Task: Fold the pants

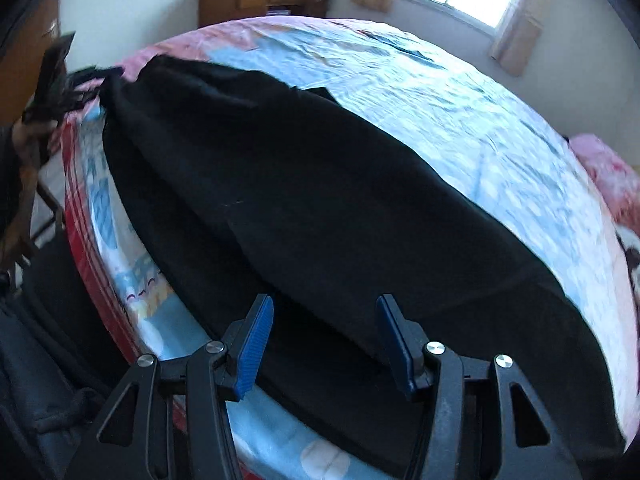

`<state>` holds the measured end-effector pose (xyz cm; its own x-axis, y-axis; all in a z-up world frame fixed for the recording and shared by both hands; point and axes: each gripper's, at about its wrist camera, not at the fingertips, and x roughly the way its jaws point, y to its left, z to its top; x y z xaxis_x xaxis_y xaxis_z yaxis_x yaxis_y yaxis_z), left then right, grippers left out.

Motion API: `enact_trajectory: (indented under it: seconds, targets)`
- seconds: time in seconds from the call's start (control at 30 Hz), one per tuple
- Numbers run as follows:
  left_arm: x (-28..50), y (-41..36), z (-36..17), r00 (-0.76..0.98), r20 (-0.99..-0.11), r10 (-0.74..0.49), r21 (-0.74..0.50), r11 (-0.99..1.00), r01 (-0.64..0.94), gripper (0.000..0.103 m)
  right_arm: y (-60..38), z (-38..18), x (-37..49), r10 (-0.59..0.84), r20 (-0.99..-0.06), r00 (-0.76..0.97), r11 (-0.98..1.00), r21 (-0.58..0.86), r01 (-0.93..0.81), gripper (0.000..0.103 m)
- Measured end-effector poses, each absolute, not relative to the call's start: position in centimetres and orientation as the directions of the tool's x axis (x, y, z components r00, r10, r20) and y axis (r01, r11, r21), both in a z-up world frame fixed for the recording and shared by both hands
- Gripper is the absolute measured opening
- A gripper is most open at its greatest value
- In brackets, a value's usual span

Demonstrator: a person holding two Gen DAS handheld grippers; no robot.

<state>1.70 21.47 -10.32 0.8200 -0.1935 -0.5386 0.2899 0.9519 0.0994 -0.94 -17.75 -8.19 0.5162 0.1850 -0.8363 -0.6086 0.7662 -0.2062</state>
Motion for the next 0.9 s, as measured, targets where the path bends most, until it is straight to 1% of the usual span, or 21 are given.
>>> enact_trajectory:
  seconds: [0.03, 0.07, 0.13, 0.23, 0.5, 0.53, 0.6, 0.63, 0.67, 0.7, 0.73, 0.77, 0.8, 0.9]
  targets:
    - [1.8, 21.5, -10.3, 0.820, -0.538, -0.196, 0.097, 0.952, 0.292, 0.063, -17.5, -8.5, -0.7, 0.170, -0.840, 0.515, 0.761, -0.220, -0.611, 0.051]
    - [1.9, 21.5, -10.2, 0.818, -0.538, -0.202, 0.091, 0.951, 0.294, 0.061, -17.4, -8.8, -0.5, 0.164, -0.846, 0.507, 0.757, -0.221, -0.614, 0.040]
    - [2.0, 21.6, -10.3, 0.813, -0.544, -0.211, 0.078, 0.951, 0.299, 0.061, -17.1, -9.6, 0.1, 0.146, -0.865, 0.480, 0.753, -0.218, -0.621, 0.033]
    - [2.1, 21.8, -10.4, 0.807, -0.546, -0.223, 0.045, 0.955, 0.295, 0.060, -16.9, -9.8, -0.3, 0.158, -0.871, 0.465, 0.727, -0.216, -0.652, 0.032]
    - [2.7, 22.2, -10.7, 0.793, -0.556, -0.250, -0.035, 0.960, 0.278, 0.059, -17.0, -9.8, -0.2, 0.149, -0.877, 0.457, 0.716, -0.223, -0.662, 0.033]
    - [2.8, 22.2, -10.7, 0.792, -0.556, -0.252, -0.042, 0.960, 0.276, 0.057, -17.0, -9.8, 0.0, 0.153, -0.873, 0.463, 0.720, -0.222, -0.657, 0.033]
    - [2.8, 22.0, -10.7, 0.786, -0.559, -0.265, -0.050, 0.957, 0.287, 0.048, -17.3, -9.7, 0.7, 0.161, -0.870, 0.466, 0.738, -0.208, -0.643, 0.033]
    - [2.8, 21.8, -10.6, 0.779, -0.560, -0.281, -0.054, 0.951, 0.305, 0.038, -17.5, -9.6, 1.0, 0.174, -0.873, 0.456, 0.752, -0.181, -0.634, 0.031]
    - [2.8, 21.6, -10.6, 0.776, -0.561, -0.288, -0.055, 0.948, 0.312, 0.033, -17.6, -9.5, 1.3, 0.185, -0.874, 0.450, 0.761, -0.163, -0.628, 0.021]
    - [2.8, 21.4, -10.5, 0.776, -0.561, -0.289, -0.050, 0.947, 0.317, 0.033, -17.8, -9.3, 1.6, 0.197, -0.873, 0.447, 0.769, -0.146, -0.623, 0.016]
    - [2.8, 21.2, -10.3, 0.780, -0.558, -0.282, -0.033, 0.947, 0.319, 0.030, -18.1, -9.1, 1.9, 0.205, -0.871, 0.446, 0.775, -0.133, -0.617, 0.007]
    - [2.8, 21.1, -10.2, 0.782, -0.556, -0.280, -0.023, 0.946, 0.323, 0.026, -18.2, -8.7, 2.0, 0.214, -0.868, 0.448, 0.781, -0.124, -0.613, 0.005]
    - [2.6, 21.0, -10.0, 0.785, -0.552, -0.281, -0.011, 0.944, 0.330, 0.025, -18.4, -8.3, 2.0, 0.226, -0.867, 0.444, 0.782, -0.110, -0.613, 0.004]
    - [1.7, 21.0, -9.2, 0.805, -0.519, -0.288, 0.040, 0.932, 0.359, 0.023, -18.6, -6.9, 1.0, 0.255, -0.868, 0.426, 0.766, -0.087, -0.637, 0.003]
